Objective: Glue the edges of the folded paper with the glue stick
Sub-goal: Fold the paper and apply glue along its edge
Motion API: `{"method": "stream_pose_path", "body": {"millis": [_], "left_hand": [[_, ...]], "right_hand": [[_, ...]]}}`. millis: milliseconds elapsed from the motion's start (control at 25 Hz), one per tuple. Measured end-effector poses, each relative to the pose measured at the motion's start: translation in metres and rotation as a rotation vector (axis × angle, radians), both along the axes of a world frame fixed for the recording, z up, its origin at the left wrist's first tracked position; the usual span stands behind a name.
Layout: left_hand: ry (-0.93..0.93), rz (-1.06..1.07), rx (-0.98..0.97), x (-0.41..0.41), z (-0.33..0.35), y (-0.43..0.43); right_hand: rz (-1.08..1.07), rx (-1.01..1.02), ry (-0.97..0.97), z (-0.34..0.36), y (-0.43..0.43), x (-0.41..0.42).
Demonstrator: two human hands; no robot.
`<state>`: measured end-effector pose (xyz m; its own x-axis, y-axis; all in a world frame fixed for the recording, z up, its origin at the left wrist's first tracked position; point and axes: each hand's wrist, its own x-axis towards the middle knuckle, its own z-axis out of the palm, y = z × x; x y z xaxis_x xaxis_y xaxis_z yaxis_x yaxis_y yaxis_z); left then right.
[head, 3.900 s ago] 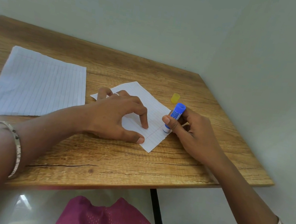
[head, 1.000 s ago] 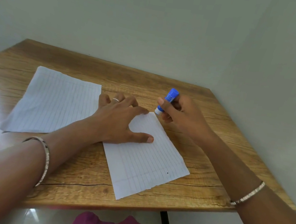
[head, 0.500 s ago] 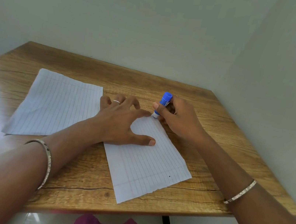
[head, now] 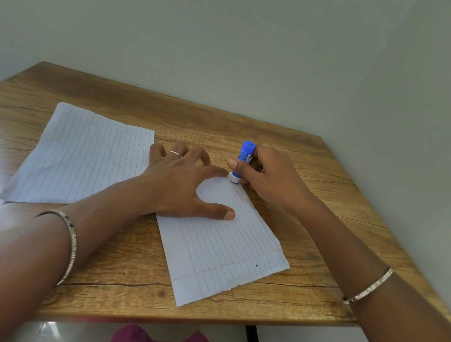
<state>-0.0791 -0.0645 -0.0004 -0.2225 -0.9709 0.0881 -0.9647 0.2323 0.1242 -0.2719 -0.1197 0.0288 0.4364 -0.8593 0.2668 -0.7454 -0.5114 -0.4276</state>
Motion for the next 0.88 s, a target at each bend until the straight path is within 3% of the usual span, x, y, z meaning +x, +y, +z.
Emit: {"method": "stream_pose_path", "body": {"millis": [880], "left_hand": [[0.015,0.017,0.029,0.0,0.0,-0.001]], "right_hand": [[-0.014,0.047,0.022,0.003,0.032,-0.024]]}}
